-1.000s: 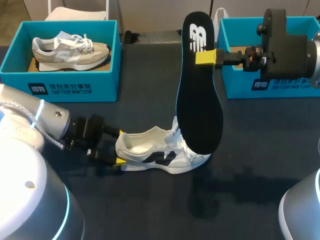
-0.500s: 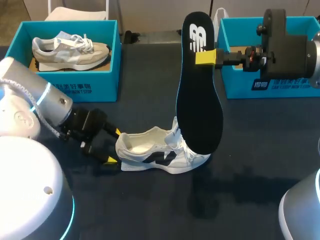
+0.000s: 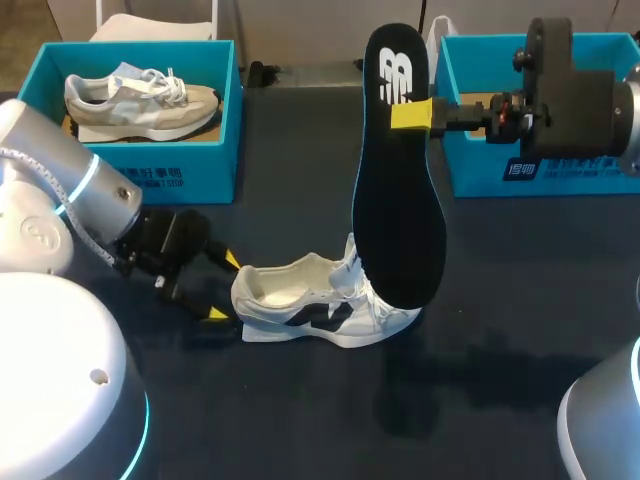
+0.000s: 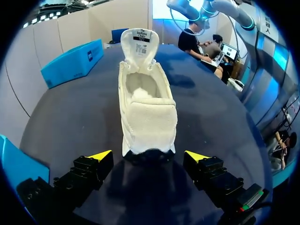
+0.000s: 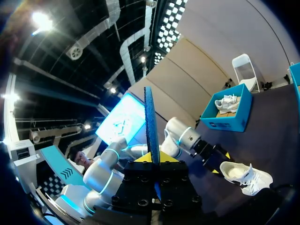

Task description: Take the shoe out of the shoebox, open the shoe tongue, remove and reinsert the insole, then place the shoe into the shoebox

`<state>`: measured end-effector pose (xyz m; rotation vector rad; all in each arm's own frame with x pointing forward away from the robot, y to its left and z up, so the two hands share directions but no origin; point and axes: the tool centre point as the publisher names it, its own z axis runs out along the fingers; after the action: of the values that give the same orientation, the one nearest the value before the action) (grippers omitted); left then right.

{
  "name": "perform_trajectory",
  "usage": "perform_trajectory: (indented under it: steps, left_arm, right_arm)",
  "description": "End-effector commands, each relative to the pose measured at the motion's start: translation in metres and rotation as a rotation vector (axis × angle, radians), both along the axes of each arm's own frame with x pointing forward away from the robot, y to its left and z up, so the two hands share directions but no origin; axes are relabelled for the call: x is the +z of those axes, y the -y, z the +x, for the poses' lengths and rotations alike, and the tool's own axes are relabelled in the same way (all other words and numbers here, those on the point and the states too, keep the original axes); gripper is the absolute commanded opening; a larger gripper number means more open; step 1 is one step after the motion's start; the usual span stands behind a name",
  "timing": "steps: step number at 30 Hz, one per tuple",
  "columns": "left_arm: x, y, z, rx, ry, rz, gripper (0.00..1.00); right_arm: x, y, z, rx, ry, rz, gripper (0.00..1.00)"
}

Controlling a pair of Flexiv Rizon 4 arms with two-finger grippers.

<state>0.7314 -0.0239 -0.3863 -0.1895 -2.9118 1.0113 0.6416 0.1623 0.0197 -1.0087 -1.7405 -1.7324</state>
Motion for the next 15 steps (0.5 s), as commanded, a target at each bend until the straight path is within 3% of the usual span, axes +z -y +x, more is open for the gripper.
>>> perform_trajectory:
  steps: [1,15]
  left_arm:
    - [0.019,-0.003,-0.007,-0.016,0.014,0.098,1.0]
    - [0.04,-0.003,-0.001,-0.001,0.038,0.395,1.0]
  right_arm:
    - [-0.001,-0.002,0.001,0.0,-0.001,-0.001,0.0]
    - [-0.001,-0.002,0.001,0.0,-0.001,-0.001,0.0]
